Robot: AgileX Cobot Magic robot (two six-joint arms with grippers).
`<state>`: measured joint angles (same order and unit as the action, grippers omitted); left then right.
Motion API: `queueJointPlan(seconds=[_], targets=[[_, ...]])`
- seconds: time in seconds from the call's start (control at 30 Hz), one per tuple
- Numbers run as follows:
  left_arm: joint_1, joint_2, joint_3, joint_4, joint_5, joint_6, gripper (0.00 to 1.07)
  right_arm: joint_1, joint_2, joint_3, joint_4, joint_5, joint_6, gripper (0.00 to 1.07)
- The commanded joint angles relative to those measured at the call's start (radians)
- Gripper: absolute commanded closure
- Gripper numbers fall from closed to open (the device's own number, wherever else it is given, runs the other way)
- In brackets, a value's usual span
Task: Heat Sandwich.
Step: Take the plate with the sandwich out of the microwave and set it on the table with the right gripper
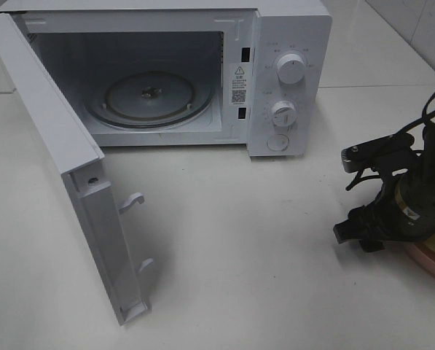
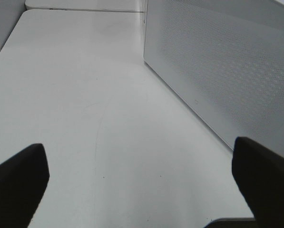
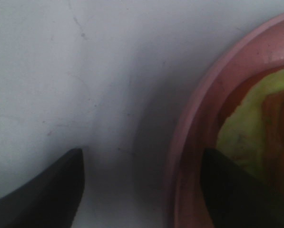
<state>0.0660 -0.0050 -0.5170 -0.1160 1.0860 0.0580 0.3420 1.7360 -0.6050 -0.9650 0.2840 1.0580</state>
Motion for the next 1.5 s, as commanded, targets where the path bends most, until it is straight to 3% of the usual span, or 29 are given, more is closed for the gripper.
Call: queueJointPlan(seconds=[0.03, 0.6, 1.5], targets=[[0.003, -0.006, 0.001, -0.007, -0.012, -0.004, 0.09, -0.002, -0.003, -0.002, 0.062, -0.016, -0.089, 0.32], [0.003, -0.006, 0.001, -0.007, -0.012, -0.004, 0.09, -0.002, -0.157, -0.021, 0.199, 0.054, -0.236, 0.31], [0.003, -0.006, 0.001, -0.007, -0.012, -0.004, 0.09, 0.000, -0.614, -0.021, 0.640, 0.332, -0.697, 0.31]])
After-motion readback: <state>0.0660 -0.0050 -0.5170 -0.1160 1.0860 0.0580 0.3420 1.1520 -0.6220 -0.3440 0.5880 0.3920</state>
